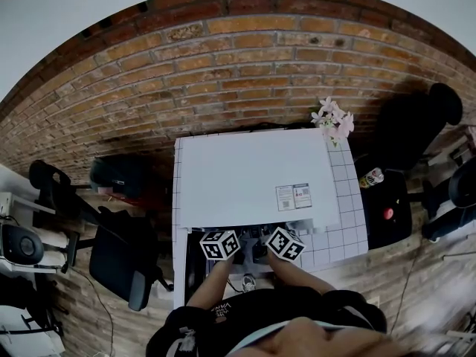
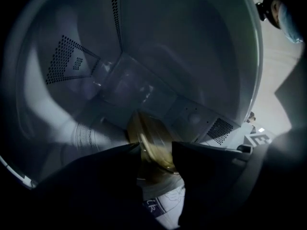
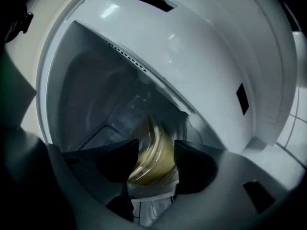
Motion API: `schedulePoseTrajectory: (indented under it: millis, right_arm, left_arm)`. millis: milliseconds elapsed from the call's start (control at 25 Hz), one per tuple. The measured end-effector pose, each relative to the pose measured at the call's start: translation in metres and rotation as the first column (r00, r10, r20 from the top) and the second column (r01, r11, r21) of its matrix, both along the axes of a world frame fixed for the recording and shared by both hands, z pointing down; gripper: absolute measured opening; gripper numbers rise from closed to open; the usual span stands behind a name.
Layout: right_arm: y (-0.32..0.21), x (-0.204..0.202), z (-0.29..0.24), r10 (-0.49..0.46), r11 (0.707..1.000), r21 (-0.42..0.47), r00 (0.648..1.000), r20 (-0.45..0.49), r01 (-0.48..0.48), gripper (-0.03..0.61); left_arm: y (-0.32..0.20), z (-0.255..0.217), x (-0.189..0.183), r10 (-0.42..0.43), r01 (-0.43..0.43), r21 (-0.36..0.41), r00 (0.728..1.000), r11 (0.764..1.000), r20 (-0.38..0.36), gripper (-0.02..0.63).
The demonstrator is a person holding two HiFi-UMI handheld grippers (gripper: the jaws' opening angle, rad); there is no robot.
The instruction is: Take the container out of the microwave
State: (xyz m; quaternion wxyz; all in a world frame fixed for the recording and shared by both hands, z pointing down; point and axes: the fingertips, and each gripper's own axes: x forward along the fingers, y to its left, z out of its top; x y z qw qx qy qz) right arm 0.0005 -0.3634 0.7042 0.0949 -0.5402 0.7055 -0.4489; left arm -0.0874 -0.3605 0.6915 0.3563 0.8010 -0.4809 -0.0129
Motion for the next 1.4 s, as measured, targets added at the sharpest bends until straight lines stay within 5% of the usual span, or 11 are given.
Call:
schedulePoseTrajectory:
  millis: [1400]
  right_arm:
    - [0.069, -0.001, -0.035, -0.025, 0.997, 0.077, 0.999, -0.037, 0.028, 0.224]
  left_arm:
    - [0.071, -0.031, -0.002, -0.006, 0.008, 0.066, 1.000, 0.998, -0.031, 0.207]
